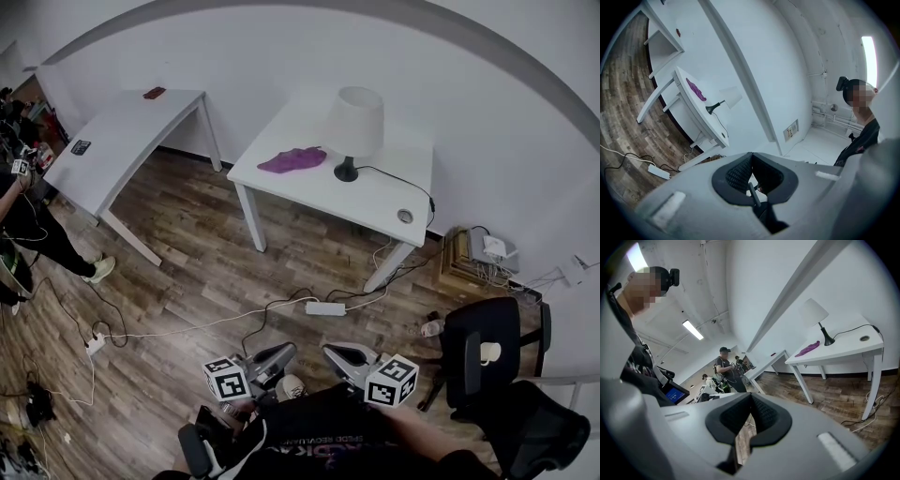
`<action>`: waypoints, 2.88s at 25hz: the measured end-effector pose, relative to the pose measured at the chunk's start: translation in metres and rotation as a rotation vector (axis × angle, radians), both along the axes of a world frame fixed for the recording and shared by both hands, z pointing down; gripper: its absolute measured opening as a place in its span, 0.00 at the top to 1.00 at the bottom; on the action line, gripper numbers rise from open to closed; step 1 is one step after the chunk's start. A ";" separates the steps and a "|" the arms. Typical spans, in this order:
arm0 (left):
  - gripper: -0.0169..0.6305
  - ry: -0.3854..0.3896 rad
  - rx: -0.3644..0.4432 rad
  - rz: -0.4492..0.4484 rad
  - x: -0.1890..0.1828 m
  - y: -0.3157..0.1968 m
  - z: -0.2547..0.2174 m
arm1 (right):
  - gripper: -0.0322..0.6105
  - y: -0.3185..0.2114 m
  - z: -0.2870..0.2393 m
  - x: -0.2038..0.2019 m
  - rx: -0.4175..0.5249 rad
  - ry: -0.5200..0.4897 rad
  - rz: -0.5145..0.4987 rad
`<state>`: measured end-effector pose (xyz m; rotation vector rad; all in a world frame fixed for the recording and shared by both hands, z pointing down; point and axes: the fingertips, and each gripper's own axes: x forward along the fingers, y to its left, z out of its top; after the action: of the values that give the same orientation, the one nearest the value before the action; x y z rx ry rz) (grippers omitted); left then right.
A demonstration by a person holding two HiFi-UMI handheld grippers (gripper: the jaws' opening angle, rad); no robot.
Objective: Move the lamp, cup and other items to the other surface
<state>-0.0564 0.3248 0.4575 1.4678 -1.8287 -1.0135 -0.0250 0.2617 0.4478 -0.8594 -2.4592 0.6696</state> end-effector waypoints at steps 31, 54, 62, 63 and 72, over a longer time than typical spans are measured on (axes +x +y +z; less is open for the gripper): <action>0.98 -0.092 -0.096 -0.255 -0.066 0.065 -0.004 | 0.94 -0.014 -0.015 -0.151 -0.008 -0.041 -0.019; 0.98 -0.035 -0.143 -0.507 -0.184 0.061 0.005 | 0.73 -0.080 0.005 -0.403 0.316 -0.158 0.010; 0.98 0.022 -0.163 -0.601 -0.193 0.072 0.015 | 0.68 -0.100 0.052 -0.486 0.413 -0.110 0.066; 0.98 0.028 -0.164 -0.614 -0.193 0.073 0.016 | 0.67 -0.103 0.060 -0.498 0.432 -0.102 0.070; 0.97 0.103 -0.172 -0.697 -0.196 0.077 0.029 | 0.59 -0.118 0.135 -0.599 0.583 0.015 0.084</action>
<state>-0.2521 0.4018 0.4866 0.6555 -2.3360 -1.1708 -0.6238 0.1441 0.5829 -0.5172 -2.4776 -0.0324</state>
